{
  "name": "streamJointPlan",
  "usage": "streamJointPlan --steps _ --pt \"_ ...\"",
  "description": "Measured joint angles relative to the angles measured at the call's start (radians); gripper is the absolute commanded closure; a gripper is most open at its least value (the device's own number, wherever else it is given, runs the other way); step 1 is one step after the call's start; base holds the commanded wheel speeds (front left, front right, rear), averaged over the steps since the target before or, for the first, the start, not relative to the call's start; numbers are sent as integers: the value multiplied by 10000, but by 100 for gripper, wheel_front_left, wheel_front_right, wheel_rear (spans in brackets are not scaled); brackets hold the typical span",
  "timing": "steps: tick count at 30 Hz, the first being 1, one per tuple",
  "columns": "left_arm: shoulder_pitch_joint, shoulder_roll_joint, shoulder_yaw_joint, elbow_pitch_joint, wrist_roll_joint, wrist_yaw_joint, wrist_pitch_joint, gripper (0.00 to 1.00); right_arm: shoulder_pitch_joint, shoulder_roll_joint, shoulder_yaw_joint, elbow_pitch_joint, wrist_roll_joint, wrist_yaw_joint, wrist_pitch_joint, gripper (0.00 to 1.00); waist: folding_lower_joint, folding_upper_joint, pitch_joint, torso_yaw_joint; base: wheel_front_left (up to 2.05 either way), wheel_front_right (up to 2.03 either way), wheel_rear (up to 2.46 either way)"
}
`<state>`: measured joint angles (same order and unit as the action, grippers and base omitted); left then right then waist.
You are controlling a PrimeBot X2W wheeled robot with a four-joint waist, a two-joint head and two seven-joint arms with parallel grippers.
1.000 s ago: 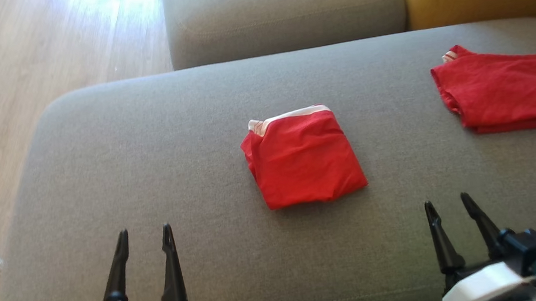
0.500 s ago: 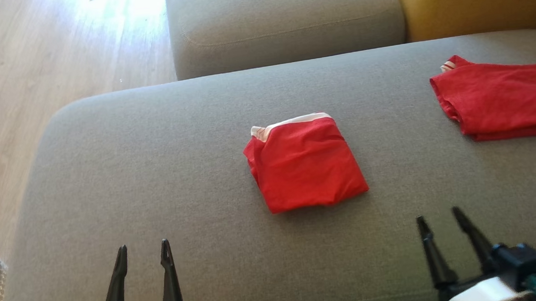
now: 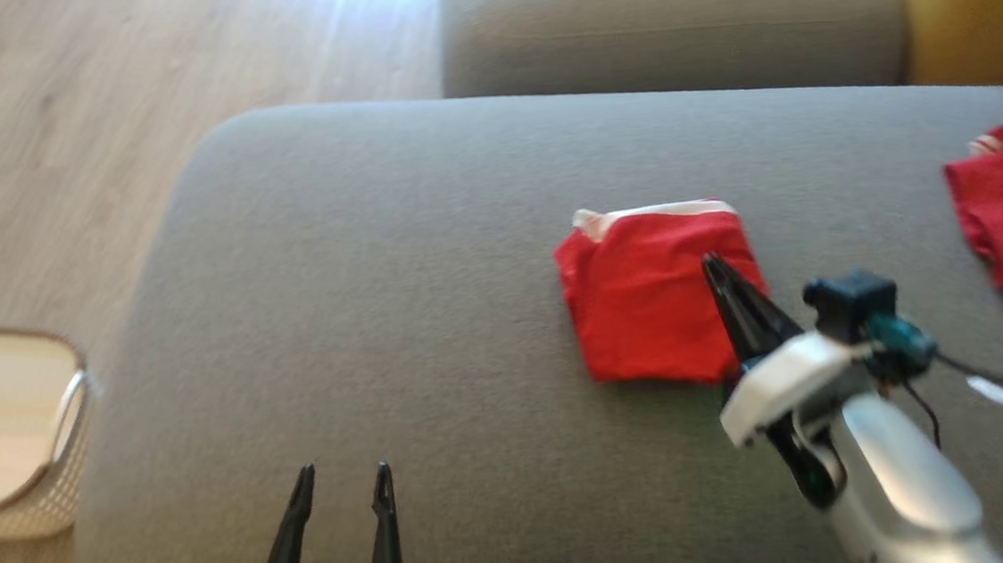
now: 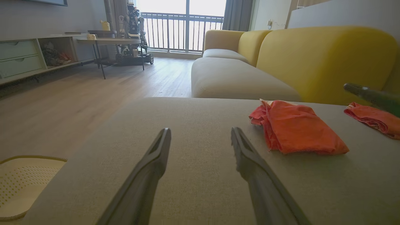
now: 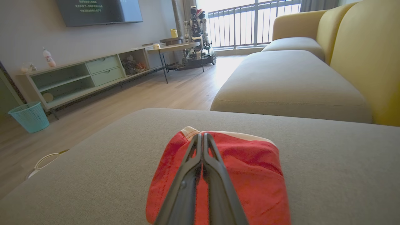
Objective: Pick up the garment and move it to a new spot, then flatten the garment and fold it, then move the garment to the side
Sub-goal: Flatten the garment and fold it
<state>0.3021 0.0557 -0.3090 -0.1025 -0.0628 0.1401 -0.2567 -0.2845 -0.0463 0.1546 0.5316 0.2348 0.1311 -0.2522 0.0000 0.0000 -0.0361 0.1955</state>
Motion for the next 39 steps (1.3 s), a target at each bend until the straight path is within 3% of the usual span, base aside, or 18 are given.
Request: streamJointPlan --steps 6,11,23,27,32,35,39 --pt "-265 12 -278 90 -44 -33 0 0 -2018 -29 385 2272 98 0 0 100 0 0 444 775 0 0 0" --pt "-648 12 -612 127 -198 -31 0 0 -3038 -59 364 3317 38 0 0 100 0 0 893 1152 0 0 0" --pt "-1442 2 -1354 353 -518 -25 0 0 -5321 -290 -1197 6934 -1887 0 4 100 0 0 1815 1950 0 0 0" --pt "-1442 4 -1384 430 -562 -25 0 0 -5654 -497 -1806 7417 -2765 0 311 100 0 0 1963 2311 0 0 0" --pt "-1442 4 -1373 433 -596 8 0 0 -5661 -276 -1806 7589 -3313 0 370 100 1 0 2033 2511 0 0 0" --pt "-1483 4 -1430 500 -665 -10 0 0 -5579 -251 -219 7591 -2033 0 316 100 1 0 1904 2536 0 0 0" --pt "-1499 4 -1430 525 -665 -33 0 0 -4622 -211 3139 5436 1277 0 485 100 0 0 1683 2436 0 0 0"
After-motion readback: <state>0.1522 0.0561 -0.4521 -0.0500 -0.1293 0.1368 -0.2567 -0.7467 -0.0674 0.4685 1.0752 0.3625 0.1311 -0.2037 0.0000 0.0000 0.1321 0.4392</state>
